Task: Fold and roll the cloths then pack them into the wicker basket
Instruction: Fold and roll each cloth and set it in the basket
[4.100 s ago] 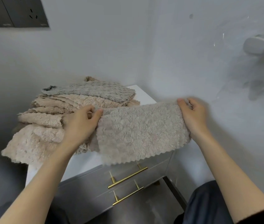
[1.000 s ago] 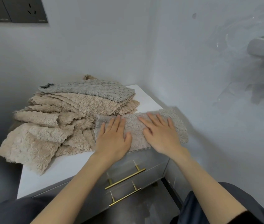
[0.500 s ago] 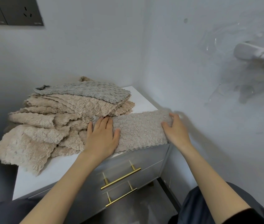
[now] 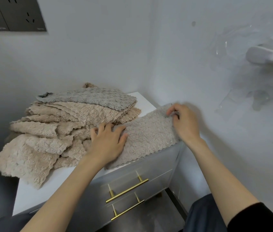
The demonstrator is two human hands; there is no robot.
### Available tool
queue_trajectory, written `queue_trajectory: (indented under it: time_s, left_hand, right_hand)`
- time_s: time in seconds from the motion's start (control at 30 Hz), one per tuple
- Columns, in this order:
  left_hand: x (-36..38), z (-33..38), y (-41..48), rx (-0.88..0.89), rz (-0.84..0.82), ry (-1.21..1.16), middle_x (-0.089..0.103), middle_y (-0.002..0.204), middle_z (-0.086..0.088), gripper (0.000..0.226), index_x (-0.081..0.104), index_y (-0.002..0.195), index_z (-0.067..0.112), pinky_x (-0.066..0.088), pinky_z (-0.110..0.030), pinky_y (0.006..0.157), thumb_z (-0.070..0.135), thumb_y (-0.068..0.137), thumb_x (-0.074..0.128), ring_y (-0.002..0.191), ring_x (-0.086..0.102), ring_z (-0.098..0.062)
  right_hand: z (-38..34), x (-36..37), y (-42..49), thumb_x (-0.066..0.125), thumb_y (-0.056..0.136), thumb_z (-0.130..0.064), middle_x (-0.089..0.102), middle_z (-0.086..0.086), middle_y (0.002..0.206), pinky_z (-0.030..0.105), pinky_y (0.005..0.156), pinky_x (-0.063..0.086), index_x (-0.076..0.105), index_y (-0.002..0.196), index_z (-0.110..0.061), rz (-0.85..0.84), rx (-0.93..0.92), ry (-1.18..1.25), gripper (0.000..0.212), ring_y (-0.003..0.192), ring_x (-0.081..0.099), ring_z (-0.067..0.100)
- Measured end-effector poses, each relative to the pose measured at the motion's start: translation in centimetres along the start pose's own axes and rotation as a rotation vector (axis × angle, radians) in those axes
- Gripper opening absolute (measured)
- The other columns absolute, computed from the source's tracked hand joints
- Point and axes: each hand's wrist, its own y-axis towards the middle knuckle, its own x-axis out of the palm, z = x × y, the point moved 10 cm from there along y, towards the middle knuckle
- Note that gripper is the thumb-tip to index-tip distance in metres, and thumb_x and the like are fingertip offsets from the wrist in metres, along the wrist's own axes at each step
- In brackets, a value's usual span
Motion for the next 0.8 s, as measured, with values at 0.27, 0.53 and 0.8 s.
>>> queue_trajectory:
  time_s: [0.27, 0.53, 0.8]
  left_hand:
    - [-1.1, 0.5, 0.9, 0.055, 0.013, -0.139, 0.050, 0.082, 0.014, 0.030, 0.050, 0.120, 0.046, 0.016, -0.034, 0.073, 0.053, 0.096, 0.032, 0.090, 0.044, -0.013]
    - [1.0, 2.7, 1.4, 0.099, -0.175, -0.705, 0.051, 0.077, 0.009, 0.026, 0.060, 0.116, 0.036, 0.034, -0.017, 0.060, 0.038, 0.090, 0.060, 0.066, 0.048, -0.002]
    - [0.2, 2.8, 0.9, 0.134, -0.008, -0.395, 0.038, 0.092, 0.008, 0.044, 0.054, 0.129, 0.037, 0.034, -0.024, 0.082, 0.049, 0.087, 0.058, 0.092, 0.039, -0.010]
  right_hand:
    - [-3.5, 2.2, 4.1, 0.052, 0.093, -0.011, 0.066, -0.006, 0.114, 0.033, 0.079, 0.017, 0.075, 0.098, -0.030, 0.056, -0.193, -0.430, 0.030, 0.101, 0.042, 0.023]
    - [-4.6, 7.6, 5.9, 0.036, 0.093, 0.005, 0.029, -0.012, 0.154, 0.033, 0.082, 0.014, 0.043, 0.142, -0.028, -0.154, -0.295, -0.424, 0.060, 0.117, 0.036, 0.025]
    - [-3.7, 9.7, 4.6, 0.037, 0.095, 0.000, 0.009, -0.001, 0.161, 0.034, 0.114, 0.027, 0.037, 0.146, -0.014, -0.475, -0.239, -0.198, 0.053, 0.144, 0.022, 0.022]
